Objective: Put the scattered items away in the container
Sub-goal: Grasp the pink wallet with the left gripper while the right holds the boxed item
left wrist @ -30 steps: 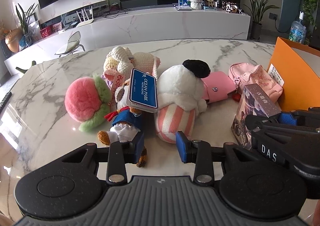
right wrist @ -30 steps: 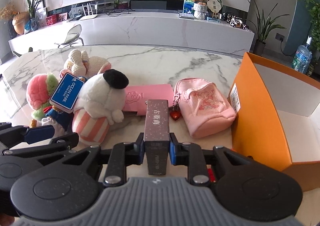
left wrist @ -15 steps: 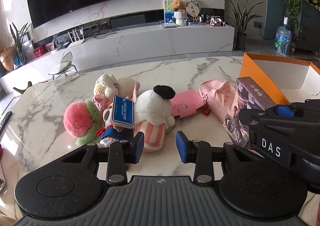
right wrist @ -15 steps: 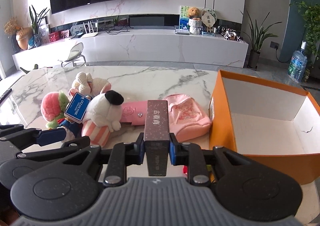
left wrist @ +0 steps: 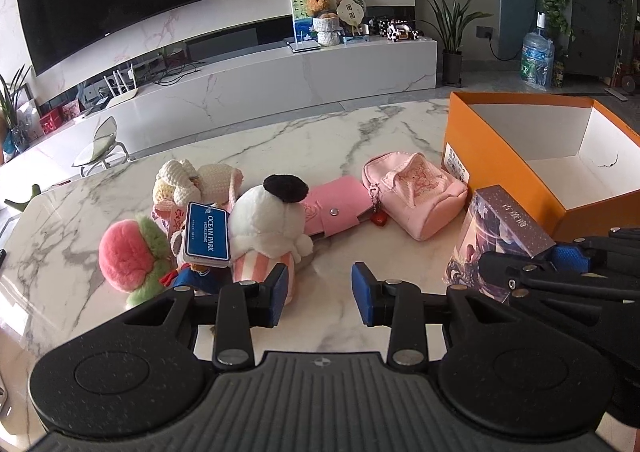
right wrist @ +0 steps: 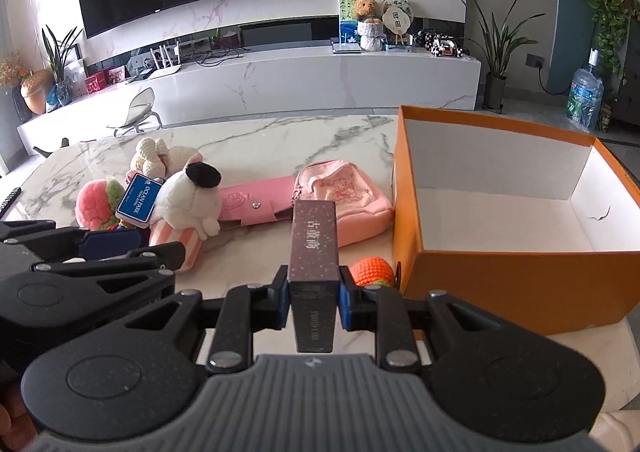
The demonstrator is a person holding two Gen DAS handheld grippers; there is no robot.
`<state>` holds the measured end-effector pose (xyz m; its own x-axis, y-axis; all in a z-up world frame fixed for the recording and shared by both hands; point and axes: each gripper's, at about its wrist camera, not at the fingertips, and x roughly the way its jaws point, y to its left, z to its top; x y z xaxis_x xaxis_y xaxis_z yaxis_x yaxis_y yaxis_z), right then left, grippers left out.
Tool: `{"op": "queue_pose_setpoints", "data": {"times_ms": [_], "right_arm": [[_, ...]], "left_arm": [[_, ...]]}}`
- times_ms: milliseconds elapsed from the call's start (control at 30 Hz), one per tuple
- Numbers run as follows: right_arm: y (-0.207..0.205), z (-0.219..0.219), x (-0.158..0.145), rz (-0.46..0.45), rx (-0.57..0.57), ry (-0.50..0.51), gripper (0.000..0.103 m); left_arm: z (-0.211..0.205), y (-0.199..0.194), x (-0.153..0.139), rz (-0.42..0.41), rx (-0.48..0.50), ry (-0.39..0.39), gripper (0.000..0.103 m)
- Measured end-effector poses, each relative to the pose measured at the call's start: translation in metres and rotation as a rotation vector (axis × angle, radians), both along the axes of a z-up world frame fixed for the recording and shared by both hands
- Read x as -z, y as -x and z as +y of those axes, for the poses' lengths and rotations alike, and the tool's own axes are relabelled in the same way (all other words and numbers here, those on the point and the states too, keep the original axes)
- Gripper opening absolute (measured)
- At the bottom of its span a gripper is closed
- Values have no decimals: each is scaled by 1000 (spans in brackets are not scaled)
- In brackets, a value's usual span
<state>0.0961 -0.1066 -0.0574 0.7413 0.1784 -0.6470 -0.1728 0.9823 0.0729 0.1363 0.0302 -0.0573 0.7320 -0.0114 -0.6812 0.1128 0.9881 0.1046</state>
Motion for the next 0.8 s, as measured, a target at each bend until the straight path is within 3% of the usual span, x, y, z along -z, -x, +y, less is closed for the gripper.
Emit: {"op": "queue_pose_setpoints", "data": {"times_ms": [300,533,600,733,800], "right_arm": [[-38,15,16,28,-53,-8,25],[-73,19,30,96,-82,-50,25],[-83,19,33,123,-87,-76,25],[-98,25,33,149,-107,-78,25],[-105,25,32,170,-119,-95,25]], "left_arm": [[15,-56,16,38,80,67,37],[2,-91,25,25,304,-41,40],[1,-99,27,43,362,-57,51],[2,-119,28,82,474,-98,53],[2,-132,29,124,524,-130,62]]}}
